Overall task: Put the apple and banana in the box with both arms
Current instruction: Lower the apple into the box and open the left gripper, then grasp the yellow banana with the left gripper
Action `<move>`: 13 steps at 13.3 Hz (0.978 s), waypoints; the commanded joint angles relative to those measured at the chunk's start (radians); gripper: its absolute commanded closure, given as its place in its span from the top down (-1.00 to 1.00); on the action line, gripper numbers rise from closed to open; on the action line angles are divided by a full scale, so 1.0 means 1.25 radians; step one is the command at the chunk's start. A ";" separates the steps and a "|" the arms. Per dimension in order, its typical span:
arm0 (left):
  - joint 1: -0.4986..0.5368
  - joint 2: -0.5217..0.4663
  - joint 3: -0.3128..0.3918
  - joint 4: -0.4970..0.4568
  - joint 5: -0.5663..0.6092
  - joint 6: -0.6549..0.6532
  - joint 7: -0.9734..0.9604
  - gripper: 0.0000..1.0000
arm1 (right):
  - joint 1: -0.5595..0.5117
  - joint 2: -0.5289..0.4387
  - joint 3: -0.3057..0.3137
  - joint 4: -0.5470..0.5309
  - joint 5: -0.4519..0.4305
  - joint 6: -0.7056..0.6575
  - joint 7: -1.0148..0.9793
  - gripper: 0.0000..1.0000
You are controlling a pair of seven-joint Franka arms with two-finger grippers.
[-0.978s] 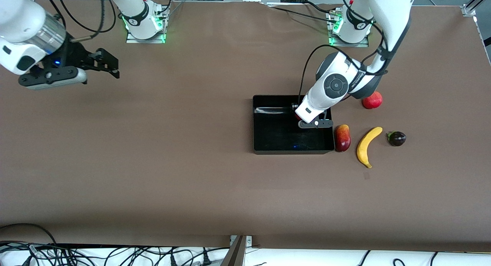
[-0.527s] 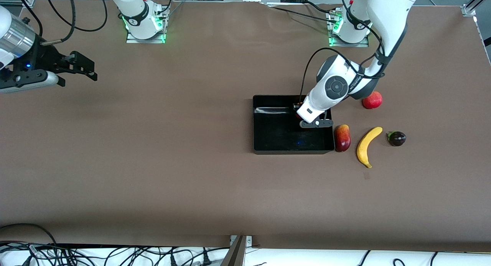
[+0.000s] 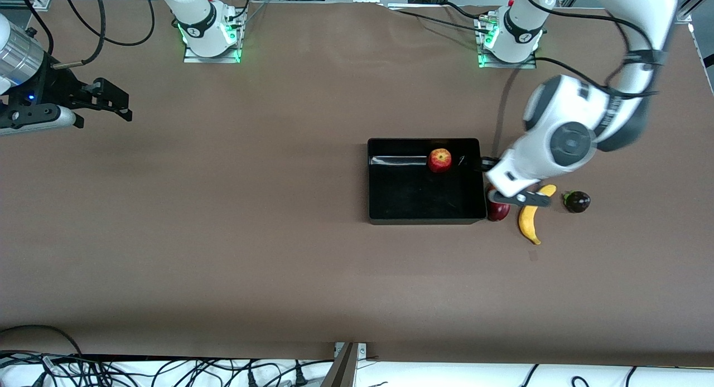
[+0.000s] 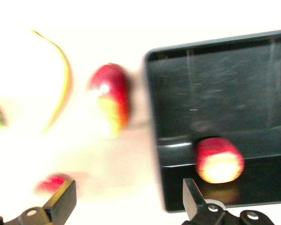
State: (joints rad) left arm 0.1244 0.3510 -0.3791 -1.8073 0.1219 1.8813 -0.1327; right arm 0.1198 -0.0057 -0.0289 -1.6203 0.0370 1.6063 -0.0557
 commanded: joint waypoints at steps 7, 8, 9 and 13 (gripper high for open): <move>0.179 0.101 -0.003 -0.170 0.120 0.362 0.413 1.00 | -0.012 0.009 0.010 0.038 -0.019 0.003 0.003 1.00; 0.198 0.113 -0.003 -0.192 0.160 0.416 0.414 1.00 | -0.012 0.009 0.010 0.038 -0.019 0.003 0.004 1.00; 0.210 0.129 -0.005 -0.198 0.184 0.441 0.414 0.59 | -0.012 0.011 0.010 0.037 -0.016 0.002 0.010 1.00; 0.211 0.143 -0.005 -0.197 0.187 0.438 0.414 -1.00 | -0.015 0.027 0.007 0.037 -0.017 0.004 0.009 1.00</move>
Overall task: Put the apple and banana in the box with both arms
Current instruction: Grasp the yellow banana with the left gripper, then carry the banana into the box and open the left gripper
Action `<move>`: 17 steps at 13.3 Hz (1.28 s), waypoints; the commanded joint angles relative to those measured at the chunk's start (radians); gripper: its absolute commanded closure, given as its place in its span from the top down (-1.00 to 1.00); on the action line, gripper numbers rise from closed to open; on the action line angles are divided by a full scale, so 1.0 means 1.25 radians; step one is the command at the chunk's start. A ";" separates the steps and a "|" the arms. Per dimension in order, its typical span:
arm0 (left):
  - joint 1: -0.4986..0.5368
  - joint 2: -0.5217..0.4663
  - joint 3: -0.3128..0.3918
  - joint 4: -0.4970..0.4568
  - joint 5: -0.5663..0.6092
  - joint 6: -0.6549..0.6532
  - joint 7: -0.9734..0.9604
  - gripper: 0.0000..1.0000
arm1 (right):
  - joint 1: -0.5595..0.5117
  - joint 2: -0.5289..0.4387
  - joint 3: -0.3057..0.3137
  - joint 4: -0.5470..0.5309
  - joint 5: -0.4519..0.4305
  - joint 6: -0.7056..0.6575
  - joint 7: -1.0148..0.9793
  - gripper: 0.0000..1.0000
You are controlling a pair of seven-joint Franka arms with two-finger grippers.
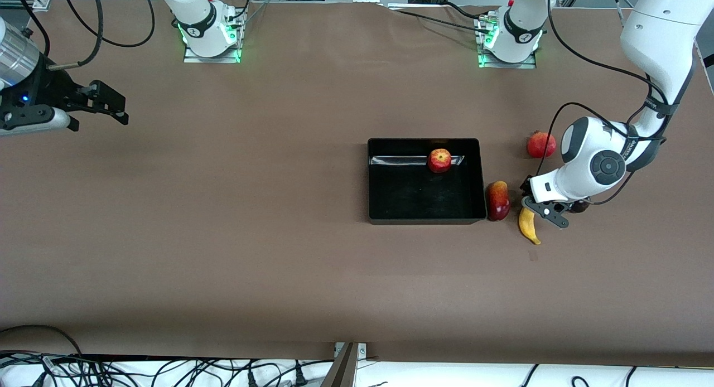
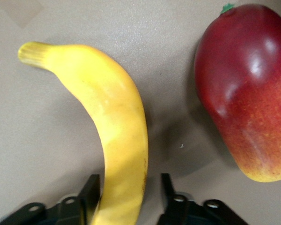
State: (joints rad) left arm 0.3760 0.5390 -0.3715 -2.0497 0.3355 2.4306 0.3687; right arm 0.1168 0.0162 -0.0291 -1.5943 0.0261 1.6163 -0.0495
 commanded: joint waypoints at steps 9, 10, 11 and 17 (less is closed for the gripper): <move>-0.023 -0.106 -0.186 0.241 -0.128 -0.484 -0.174 -1.00 | -0.010 0.018 0.007 0.018 -0.011 0.045 0.003 1.00; -0.053 -0.106 -0.201 0.242 -0.132 -0.488 -0.263 -1.00 | -0.010 0.018 0.007 0.018 -0.011 0.045 0.003 1.00; -0.102 -0.105 -0.210 0.243 -0.132 -0.485 -0.347 -1.00 | -0.012 0.018 0.007 0.018 -0.011 0.045 0.003 1.00; -0.336 0.036 -0.203 0.279 -0.125 -0.304 -0.736 -1.00 | -0.011 0.018 0.007 0.018 -0.009 0.045 0.004 1.00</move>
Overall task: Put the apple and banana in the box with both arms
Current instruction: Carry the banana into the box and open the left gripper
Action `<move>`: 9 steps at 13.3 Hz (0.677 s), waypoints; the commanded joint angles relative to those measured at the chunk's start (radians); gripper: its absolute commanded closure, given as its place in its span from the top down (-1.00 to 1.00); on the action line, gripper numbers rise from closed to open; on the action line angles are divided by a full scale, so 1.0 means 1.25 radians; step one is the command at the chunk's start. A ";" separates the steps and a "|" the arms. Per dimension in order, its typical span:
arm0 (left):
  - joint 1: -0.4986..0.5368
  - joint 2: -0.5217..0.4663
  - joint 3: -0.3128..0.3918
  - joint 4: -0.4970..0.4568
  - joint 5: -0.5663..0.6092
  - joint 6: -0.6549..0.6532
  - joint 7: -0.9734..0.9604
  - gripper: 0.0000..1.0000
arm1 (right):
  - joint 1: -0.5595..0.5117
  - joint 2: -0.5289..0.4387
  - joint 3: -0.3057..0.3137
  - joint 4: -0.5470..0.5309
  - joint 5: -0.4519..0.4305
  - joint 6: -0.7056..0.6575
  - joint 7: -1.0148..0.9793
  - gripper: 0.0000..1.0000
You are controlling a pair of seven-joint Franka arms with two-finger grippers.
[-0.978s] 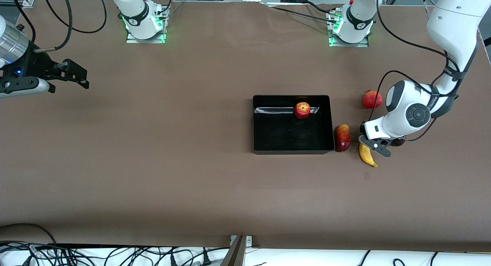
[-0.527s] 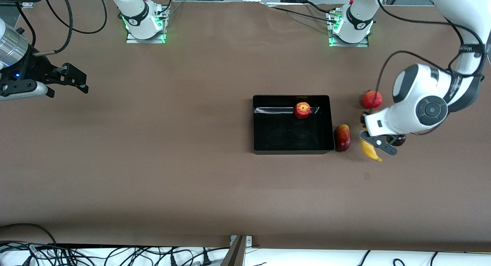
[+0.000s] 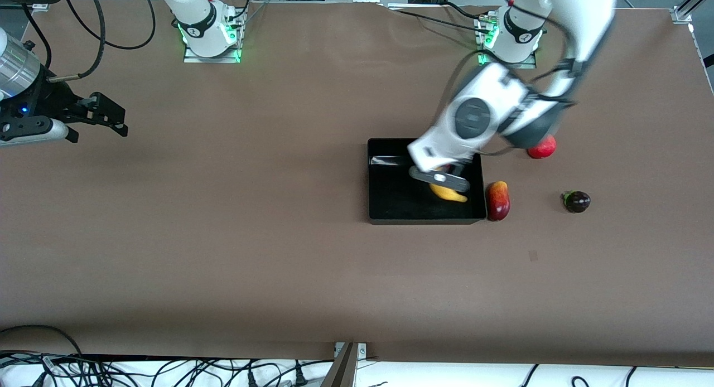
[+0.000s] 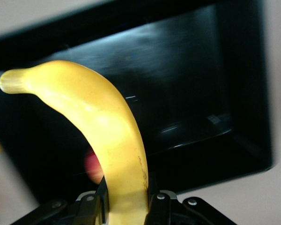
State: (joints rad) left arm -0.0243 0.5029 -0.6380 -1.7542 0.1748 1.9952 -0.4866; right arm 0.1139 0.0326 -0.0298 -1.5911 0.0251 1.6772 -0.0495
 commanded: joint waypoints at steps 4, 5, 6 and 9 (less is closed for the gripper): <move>-0.036 0.142 0.020 0.040 0.005 0.172 -0.086 -1.00 | -0.009 0.005 0.008 0.015 -0.007 -0.004 0.004 1.00; -0.045 0.158 0.020 0.040 0.005 0.194 -0.105 -1.00 | -0.009 0.005 0.008 0.015 -0.007 -0.004 0.004 1.00; -0.050 0.171 0.023 0.040 0.005 0.213 -0.111 -1.00 | -0.009 0.005 0.008 0.015 -0.007 -0.004 0.004 1.00; -0.093 0.172 0.067 0.038 0.006 0.224 -0.170 0.98 | -0.009 0.005 0.008 0.015 -0.007 -0.004 0.004 1.00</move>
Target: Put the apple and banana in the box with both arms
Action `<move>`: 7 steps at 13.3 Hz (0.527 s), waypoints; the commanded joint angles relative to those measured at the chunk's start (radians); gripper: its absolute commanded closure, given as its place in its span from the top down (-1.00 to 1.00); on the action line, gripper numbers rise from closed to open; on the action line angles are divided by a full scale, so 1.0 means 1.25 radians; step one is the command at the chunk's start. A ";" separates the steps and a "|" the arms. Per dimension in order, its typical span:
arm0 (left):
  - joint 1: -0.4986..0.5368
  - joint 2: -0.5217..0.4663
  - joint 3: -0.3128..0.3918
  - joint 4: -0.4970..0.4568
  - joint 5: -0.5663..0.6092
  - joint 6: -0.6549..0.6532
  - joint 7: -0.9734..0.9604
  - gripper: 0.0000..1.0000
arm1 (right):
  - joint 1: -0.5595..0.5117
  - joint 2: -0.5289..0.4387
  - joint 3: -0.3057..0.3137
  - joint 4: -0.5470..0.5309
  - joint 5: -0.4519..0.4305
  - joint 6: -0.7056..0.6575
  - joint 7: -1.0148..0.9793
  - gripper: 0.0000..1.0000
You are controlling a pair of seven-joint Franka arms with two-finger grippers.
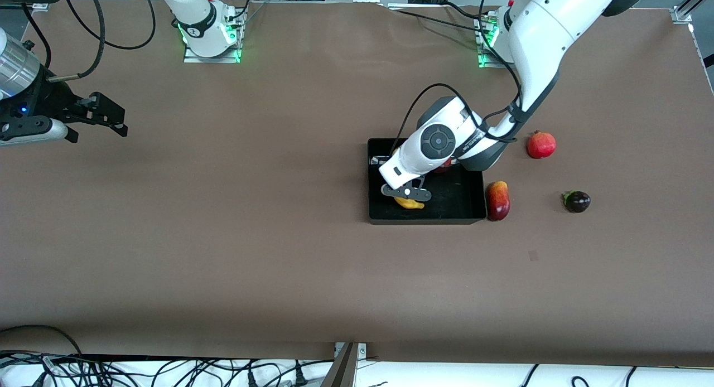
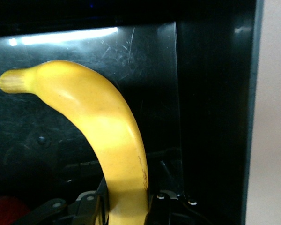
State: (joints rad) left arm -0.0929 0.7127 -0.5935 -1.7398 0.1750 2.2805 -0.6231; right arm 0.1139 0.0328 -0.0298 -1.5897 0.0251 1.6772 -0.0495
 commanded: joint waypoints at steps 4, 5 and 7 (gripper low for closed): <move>-0.025 -0.069 0.047 0.035 0.021 -0.062 -0.110 1.00 | -0.009 0.004 0.008 0.014 -0.007 -0.004 0.004 1.00; -0.008 -0.112 0.046 0.056 0.020 -0.135 -0.105 1.00 | -0.008 0.004 0.008 0.014 -0.008 -0.004 0.004 1.00; 0.031 -0.161 0.034 0.149 0.011 -0.325 -0.080 1.00 | -0.009 0.004 0.008 0.014 -0.008 -0.004 0.004 1.00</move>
State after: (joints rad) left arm -0.0895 0.6067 -0.5421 -1.6256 0.1850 2.0627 -0.7371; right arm 0.1139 0.0331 -0.0296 -1.5890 0.0251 1.6772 -0.0495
